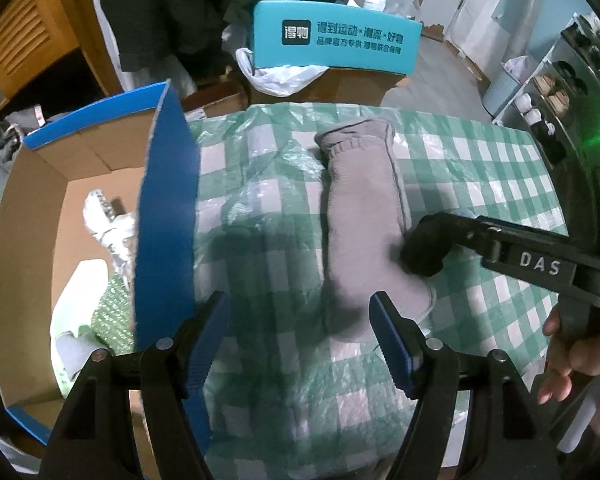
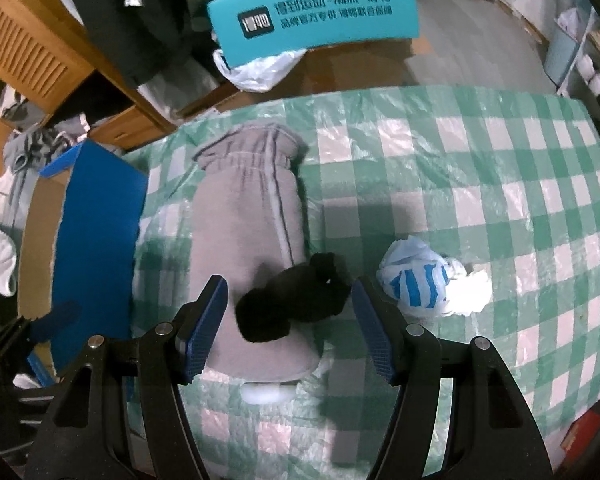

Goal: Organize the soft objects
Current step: 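Grasp the long grey sock with the left tool while the right tool grasps the black sock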

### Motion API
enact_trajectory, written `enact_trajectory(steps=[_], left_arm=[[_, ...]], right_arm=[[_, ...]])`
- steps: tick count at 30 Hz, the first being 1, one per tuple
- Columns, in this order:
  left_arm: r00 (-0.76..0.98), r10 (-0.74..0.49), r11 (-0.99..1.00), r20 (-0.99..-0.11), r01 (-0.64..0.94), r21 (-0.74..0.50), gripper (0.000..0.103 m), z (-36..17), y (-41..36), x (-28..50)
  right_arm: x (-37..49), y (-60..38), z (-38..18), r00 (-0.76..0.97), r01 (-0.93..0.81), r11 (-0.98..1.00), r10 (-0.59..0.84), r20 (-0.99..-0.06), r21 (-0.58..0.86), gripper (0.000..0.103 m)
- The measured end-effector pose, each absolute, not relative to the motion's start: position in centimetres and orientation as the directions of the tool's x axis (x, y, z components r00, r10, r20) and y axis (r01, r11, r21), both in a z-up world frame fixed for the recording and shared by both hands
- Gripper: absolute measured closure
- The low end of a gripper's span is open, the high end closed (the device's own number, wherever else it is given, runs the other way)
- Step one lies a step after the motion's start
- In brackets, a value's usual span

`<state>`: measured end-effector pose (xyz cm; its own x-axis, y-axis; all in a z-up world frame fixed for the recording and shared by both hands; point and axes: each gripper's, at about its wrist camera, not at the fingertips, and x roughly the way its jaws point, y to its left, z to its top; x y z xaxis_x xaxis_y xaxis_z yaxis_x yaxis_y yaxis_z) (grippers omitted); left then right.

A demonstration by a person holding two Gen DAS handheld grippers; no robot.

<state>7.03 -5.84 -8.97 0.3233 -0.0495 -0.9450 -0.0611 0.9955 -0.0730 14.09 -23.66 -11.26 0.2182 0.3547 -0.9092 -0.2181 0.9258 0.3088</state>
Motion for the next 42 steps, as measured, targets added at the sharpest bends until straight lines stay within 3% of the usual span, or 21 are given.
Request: enact_trajectory(steps=[20, 23, 27, 32, 38, 42], left_arm=[[0.247, -0.075, 0.994, -0.966, -0.064, -0.094, 0.030, -12.6, -6.5, 10.1], [0.244, -0.077, 0.993, -0.967, -0.064, -0.095, 0.030, -12.7, -6.5, 10.3], [0.243, -0.081, 0.993, -0.967, -0.062, -0.098, 0.030, -12.7, -6.6, 10.4], [0.246, -0.085, 0.993, -0.966, -0.056, -0.102, 0.030, -12.5, -7.3, 10.9], [0.246, -0.101, 0.990, -0.964, -0.074, -0.122, 0.030, -12.4, -7.6, 11.8], [0.235, -0.125, 0.983, -0.964, -0.104, -0.153, 0.030, -12.6, -7.5, 12.8]], right_arm=[[16.2, -24.3, -16.8, 0.086, -0.081, 0.911, 0.411, -0.908, 0.404, 0.038], [16.2, -24.3, -16.8, 0.085, -0.101, 0.907, 0.417, -0.905, 0.408, 0.052], [16.3, -24.3, -16.7, 0.091, -0.126, 0.905, 0.419, -0.904, 0.407, 0.055], [16.4, -24.8, -15.4, 0.153, -0.188, 0.922, 0.367, -0.917, 0.338, 0.055], [16.6, -25.3, -13.7, 0.256, -0.290, 0.945, 0.230, -0.939, 0.152, 0.055], [16.6, -26.1, -13.7, 0.261, -0.284, 0.946, 0.235, -0.936, 0.159, 0.055]])
